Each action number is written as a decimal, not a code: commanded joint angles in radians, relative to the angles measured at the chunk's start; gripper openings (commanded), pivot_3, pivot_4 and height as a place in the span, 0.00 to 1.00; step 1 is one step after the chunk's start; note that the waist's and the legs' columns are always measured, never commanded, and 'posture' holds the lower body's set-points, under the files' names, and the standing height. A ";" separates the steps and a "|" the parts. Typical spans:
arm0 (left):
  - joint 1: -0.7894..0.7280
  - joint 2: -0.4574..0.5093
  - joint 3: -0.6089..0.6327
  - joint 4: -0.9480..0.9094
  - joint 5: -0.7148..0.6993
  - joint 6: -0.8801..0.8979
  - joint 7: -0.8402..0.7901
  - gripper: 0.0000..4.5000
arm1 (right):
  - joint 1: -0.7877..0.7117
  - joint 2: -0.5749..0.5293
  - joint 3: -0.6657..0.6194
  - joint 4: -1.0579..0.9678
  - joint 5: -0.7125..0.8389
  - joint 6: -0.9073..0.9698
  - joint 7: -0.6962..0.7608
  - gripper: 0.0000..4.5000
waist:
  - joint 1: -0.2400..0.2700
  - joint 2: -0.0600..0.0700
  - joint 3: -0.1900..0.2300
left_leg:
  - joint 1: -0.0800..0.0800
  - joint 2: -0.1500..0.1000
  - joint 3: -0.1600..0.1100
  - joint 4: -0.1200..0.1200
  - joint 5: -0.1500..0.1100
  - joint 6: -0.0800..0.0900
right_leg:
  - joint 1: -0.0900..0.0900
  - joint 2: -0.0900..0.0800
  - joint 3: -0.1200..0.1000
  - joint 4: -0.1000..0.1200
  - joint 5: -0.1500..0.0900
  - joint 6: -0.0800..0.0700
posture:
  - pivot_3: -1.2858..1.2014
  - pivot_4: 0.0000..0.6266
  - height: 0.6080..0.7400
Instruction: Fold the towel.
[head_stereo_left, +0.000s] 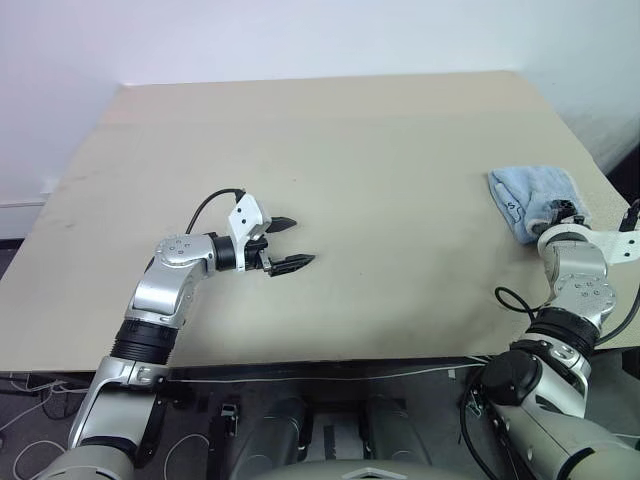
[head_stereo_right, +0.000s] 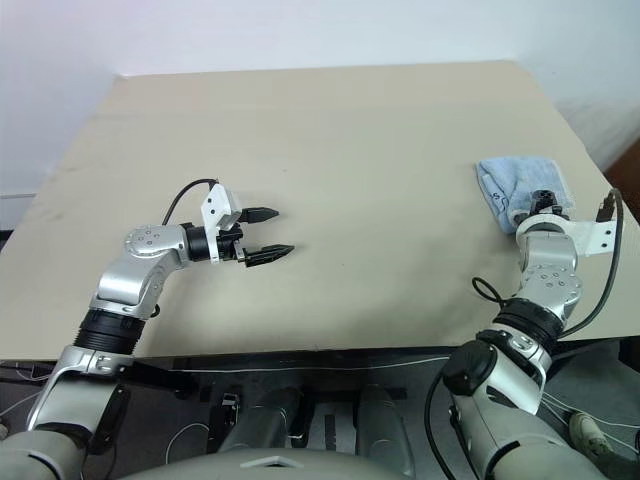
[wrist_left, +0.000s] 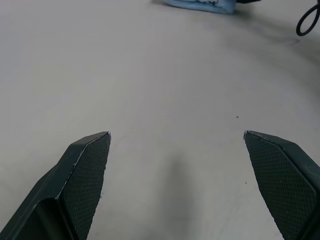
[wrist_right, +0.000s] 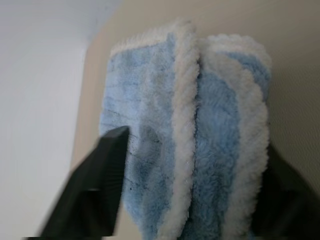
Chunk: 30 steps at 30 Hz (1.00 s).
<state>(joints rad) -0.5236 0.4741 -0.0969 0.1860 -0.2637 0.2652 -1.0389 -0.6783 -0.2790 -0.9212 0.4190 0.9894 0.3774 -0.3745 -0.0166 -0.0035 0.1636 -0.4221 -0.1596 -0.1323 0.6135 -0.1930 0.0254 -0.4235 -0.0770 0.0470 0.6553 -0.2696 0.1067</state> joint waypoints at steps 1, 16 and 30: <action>-0.011 0.008 0.006 0.002 0.007 -0.026 0.001 1.00 | 0.027 -0.029 -0.014 -0.074 0.037 0.007 -0.009 0.99 | 0.002 0.000 0.000 | 0.000 0.000 0.000 0.000 0.000 0.000 | 0.000 0.000 0.000 0.000 0.000 0.000 | 0.52 0.24 1.00; -0.035 -0.015 0.059 0.042 -0.048 -0.150 -0.062 1.00 | 0.398 -0.444 0.277 -0.438 -0.098 0.210 0.464 0.99 | -0.007 0.003 -0.001 | 0.000 0.000 0.002 0.002 0.000 0.001 | 0.000 0.000 0.001 0.000 0.000 0.000 | 0.52 0.24 1.00; -0.009 0.037 0.072 -0.049 -0.119 -0.008 -0.110 1.00 | 0.420 -0.626 0.653 -0.621 -0.295 0.154 1.073 0.99 | 0.006 0.001 0.000 | 0.011 0.001 0.000 0.000 -0.003 0.003 | 0.014 -0.001 -0.002 -0.008 -0.001 0.001 | 0.52 0.24 1.00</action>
<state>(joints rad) -0.5380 0.4955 -0.0534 0.1795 -0.3613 0.2500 -1.1461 -0.2515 -0.9119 -0.2978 -0.1772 0.7194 0.5508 0.6545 -0.0108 -0.0025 0.1638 -0.4116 -0.1584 -0.1322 0.6138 -0.1956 0.0283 -0.4091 -0.0778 0.0451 0.6476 -0.2701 0.1076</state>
